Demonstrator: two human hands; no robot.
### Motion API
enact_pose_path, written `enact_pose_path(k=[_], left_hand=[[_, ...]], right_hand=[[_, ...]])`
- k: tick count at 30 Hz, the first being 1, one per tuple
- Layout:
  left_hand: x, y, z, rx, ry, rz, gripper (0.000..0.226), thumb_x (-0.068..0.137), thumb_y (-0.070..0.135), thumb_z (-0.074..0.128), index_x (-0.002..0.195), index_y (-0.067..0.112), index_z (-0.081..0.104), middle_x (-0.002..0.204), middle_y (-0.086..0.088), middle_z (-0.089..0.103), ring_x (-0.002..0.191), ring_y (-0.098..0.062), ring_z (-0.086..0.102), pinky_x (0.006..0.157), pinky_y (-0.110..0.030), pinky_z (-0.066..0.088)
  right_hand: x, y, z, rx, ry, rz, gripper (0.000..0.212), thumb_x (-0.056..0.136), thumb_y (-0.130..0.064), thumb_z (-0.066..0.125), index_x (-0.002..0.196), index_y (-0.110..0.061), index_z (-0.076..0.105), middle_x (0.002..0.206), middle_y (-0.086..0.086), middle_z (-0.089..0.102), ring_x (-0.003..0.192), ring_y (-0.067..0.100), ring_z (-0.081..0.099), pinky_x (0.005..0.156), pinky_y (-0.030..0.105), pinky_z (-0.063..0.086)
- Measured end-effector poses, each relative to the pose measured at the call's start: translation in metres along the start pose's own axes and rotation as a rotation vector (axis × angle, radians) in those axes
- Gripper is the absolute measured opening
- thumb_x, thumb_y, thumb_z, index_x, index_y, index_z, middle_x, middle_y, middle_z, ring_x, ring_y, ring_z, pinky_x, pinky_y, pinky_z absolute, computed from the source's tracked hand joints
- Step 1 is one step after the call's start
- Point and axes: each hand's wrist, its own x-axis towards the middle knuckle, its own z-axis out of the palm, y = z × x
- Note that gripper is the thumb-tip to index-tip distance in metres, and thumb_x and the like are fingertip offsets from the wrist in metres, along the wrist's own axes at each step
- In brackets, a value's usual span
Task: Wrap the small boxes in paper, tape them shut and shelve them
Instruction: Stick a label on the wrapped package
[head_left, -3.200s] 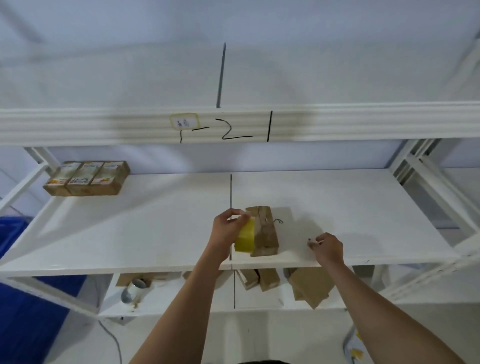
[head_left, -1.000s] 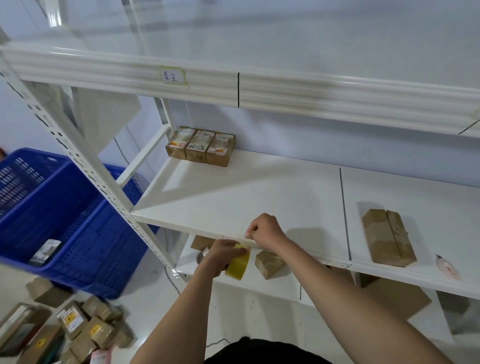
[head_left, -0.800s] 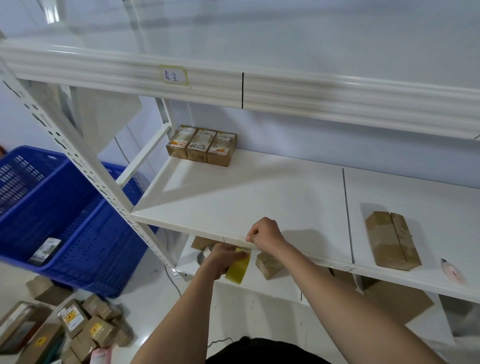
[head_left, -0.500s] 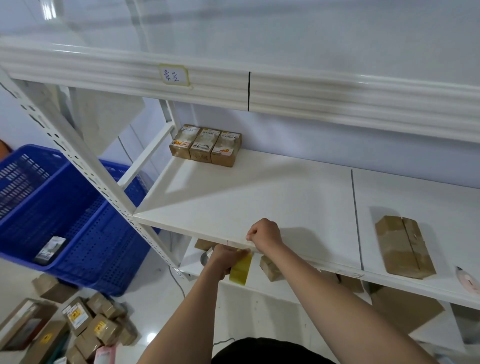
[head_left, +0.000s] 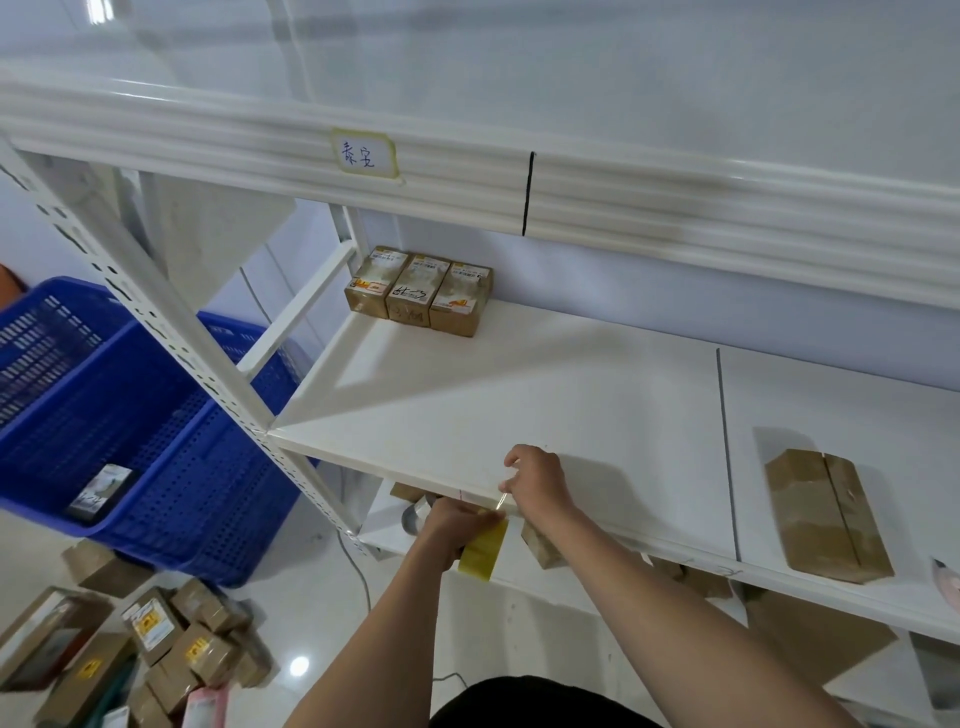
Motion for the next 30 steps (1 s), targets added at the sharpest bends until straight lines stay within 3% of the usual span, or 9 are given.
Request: enact_pose_path(k=[5,9,13,18,20,25,30], left_hand=[[0.004,-0.001,0.001,0.024,0.013,-0.016,0.050,0.074,0.043,0.086,0.107,0.012,0.066,0.101,-0.007,0.069,0.095,-0.023,0.069,0.082,-0.038,0.062],[0.005,-0.003,0.001,0.018,0.016,-0.009,0.045,0.077,0.041,0.084,0.104,0.010,0.067,0.103,-0.008,0.069,0.098,-0.025,0.069,0.086,-0.041,0.061],[0.006,-0.004,0.003,0.008,0.016,-0.011,0.058,0.077,0.042,0.084,0.120,0.010,0.063,0.108,-0.004,0.063,0.103,-0.025,0.065,0.091,-0.042,0.059],[0.003,-0.006,0.003,-0.021,0.039,0.009,0.068,0.078,0.042,0.083,0.133,0.011,0.057,0.112,-0.003,0.060,0.105,-0.025,0.062,0.087,-0.035,0.057],[0.002,-0.006,0.003,-0.025,0.041,0.005,0.069,0.078,0.043,0.084,0.133,0.012,0.056,0.114,-0.004,0.060,0.107,-0.025,0.062,0.089,-0.036,0.056],[-0.001,-0.006,0.005,-0.033,0.050,0.012,0.067,0.079,0.041,0.083,0.133,0.013,0.056,0.122,-0.006,0.058,0.113,-0.028,0.059,0.092,-0.038,0.055],[-0.005,-0.001,0.005,-0.006,0.110,0.048,0.051,0.082,0.038,0.080,0.122,0.014,0.058,0.122,-0.007,0.064,0.108,-0.028,0.063,0.091,-0.042,0.058]], right_hand=[[-0.003,-0.001,0.002,-0.004,0.022,0.012,0.010,0.092,0.009,0.047,0.099,0.003,0.052,0.078,0.008,0.058,0.070,0.017,0.059,0.037,0.010,0.036],[0.000,0.000,0.003,0.013,0.055,0.045,0.011,0.088,0.007,0.062,0.093,0.001,0.055,0.083,0.010,0.062,0.068,0.007,0.060,0.045,0.019,0.042],[0.001,0.000,0.006,0.020,0.099,0.040,0.020,0.083,0.000,0.076,0.088,-0.003,0.058,0.082,0.009,0.063,0.075,0.017,0.063,0.064,0.036,0.053],[-0.001,0.006,0.005,0.104,0.121,0.047,0.031,0.077,-0.003,0.084,0.092,-0.008,0.057,0.087,0.004,0.060,0.077,0.016,0.059,0.060,0.019,0.045],[0.002,0.008,0.000,0.133,0.142,0.080,0.035,0.073,-0.005,0.088,0.090,-0.010,0.058,0.095,0.002,0.056,0.083,0.018,0.057,0.064,0.019,0.041],[0.010,0.011,-0.011,0.126,0.134,0.116,0.029,0.076,-0.006,0.086,0.087,-0.011,0.059,0.097,0.003,0.059,0.086,0.017,0.057,0.058,0.014,0.036],[0.011,0.013,-0.018,0.087,0.204,0.106,0.016,0.080,0.007,0.063,0.086,-0.008,0.065,0.102,0.010,0.064,0.089,0.021,0.059,0.072,0.024,0.045]])
